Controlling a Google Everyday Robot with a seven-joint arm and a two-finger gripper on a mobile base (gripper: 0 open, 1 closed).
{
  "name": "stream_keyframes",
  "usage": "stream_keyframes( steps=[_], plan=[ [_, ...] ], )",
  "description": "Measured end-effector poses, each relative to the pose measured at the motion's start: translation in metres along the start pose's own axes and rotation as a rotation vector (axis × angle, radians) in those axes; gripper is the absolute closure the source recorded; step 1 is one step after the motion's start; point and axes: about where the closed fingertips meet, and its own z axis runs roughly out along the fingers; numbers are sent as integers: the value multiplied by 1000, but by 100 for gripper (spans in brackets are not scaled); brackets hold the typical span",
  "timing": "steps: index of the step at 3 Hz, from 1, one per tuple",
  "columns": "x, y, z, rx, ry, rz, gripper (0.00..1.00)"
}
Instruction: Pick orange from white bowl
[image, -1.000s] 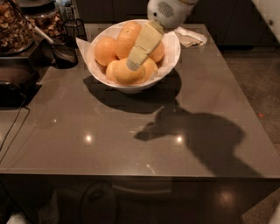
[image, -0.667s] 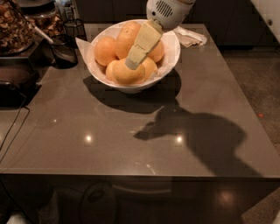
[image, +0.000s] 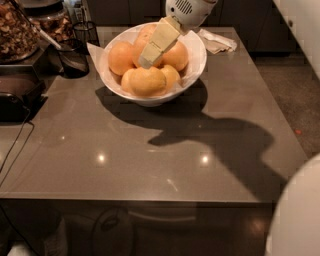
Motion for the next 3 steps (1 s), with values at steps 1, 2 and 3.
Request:
stream_keyframes(
  steps=[1, 2, 3],
  plan=[
    [-23, -6, 4, 1, 21, 3, 0],
    [-36, -12, 15, -6, 45, 21, 0],
    [-43, -20, 27, -13, 59, 45, 0]
  ],
)
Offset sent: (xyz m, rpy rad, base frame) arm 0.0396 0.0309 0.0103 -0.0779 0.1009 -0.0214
